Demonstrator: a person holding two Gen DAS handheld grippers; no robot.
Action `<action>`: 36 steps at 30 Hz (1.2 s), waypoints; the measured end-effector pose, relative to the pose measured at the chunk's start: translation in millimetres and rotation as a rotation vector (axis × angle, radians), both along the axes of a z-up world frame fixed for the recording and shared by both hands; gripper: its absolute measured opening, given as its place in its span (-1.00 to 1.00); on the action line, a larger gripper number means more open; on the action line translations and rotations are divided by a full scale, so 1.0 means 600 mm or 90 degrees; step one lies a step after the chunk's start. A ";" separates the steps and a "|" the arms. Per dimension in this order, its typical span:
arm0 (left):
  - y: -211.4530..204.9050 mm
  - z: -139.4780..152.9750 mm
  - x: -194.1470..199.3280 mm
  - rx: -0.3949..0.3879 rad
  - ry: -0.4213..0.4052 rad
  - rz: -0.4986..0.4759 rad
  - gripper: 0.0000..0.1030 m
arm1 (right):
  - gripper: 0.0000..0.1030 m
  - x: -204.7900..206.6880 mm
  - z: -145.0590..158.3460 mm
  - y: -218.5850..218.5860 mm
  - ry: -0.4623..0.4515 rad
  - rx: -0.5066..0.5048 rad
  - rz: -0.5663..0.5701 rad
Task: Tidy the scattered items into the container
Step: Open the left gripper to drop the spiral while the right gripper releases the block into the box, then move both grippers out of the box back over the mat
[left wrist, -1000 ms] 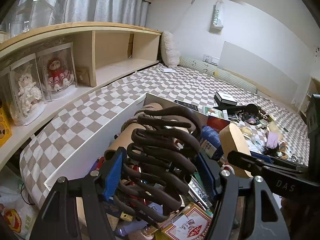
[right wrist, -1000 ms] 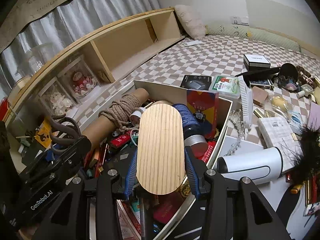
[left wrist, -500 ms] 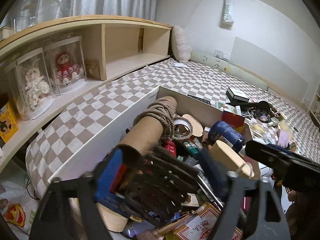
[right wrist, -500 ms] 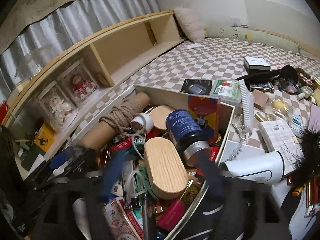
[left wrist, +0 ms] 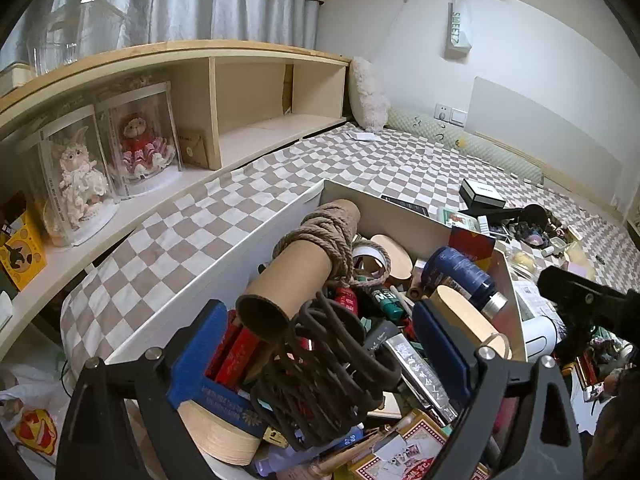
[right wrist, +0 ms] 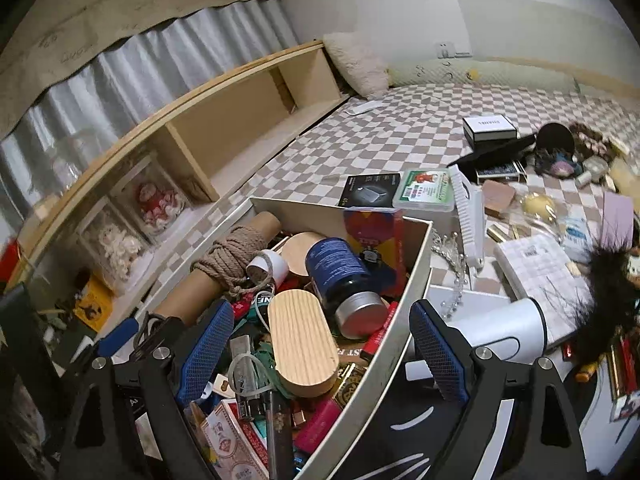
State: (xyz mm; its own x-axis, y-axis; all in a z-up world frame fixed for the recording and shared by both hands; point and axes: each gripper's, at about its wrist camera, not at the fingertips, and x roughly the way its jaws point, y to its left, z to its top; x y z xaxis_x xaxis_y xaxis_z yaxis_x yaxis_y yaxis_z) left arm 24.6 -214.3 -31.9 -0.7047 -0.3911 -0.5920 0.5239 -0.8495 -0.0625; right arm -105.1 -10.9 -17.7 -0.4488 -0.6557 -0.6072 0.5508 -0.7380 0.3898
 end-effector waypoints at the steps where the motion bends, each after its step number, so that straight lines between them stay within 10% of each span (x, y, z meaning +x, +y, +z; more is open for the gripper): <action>1: 0.001 0.000 0.000 0.000 0.000 -0.001 0.83 | 0.74 -0.001 0.000 0.004 0.000 0.000 -0.003; 36: 0.133 0.019 -0.031 -0.033 0.034 -0.127 1.00 | 0.75 0.005 -0.002 0.241 0.014 0.033 -0.139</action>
